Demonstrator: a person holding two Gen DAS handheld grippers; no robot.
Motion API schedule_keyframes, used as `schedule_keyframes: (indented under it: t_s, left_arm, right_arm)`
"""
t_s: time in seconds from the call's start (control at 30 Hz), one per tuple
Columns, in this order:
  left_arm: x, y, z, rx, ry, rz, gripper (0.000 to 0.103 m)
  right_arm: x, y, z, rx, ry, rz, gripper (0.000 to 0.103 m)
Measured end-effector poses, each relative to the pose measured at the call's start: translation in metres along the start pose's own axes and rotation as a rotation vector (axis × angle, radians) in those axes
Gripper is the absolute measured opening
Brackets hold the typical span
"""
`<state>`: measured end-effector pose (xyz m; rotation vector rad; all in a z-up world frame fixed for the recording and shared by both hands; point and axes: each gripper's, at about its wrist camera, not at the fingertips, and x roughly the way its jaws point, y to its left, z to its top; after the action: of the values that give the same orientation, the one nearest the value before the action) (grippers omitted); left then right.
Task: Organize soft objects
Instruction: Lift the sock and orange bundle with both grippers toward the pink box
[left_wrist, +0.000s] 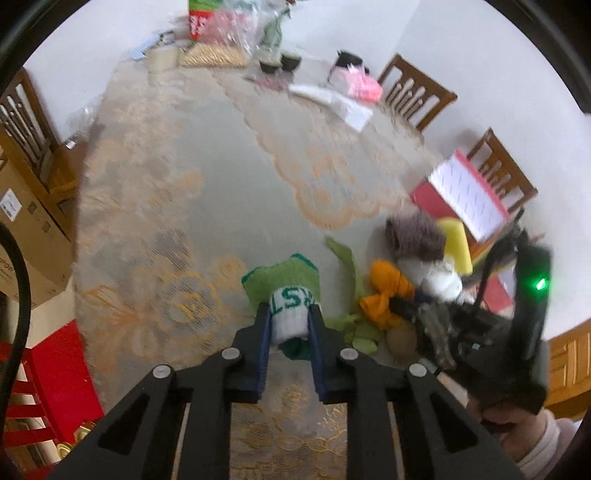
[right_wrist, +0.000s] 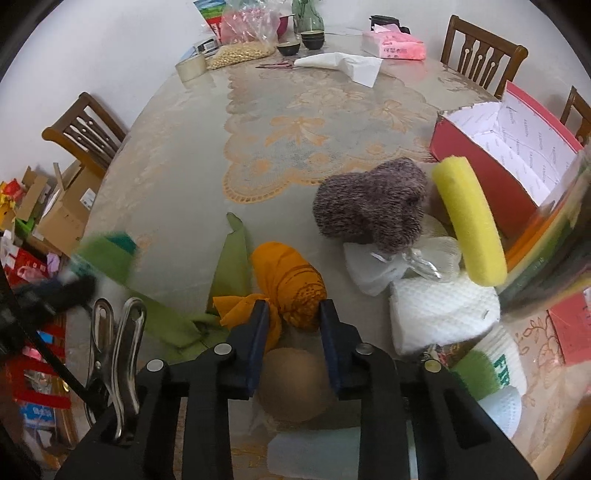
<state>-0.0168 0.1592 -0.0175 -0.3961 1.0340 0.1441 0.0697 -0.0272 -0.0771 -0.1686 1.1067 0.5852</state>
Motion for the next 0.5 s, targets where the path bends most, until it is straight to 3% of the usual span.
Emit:
schedule_keyframes:
  t_s: [0.23,0.5]
  left_arm:
    - [-0.022,0.015,0.011,-0.050,-0.039,-0.008,0.020]
    - [-0.022,-0.002,0.010,0.018,-0.041,0.003,0.020]
  right_arm:
    - [0.000,-0.001,-0.004,-0.019,-0.012,-0.036,0.024]
    - [-0.032,-0.008,-0.002,0.018,-0.105,-0.015,0.021]
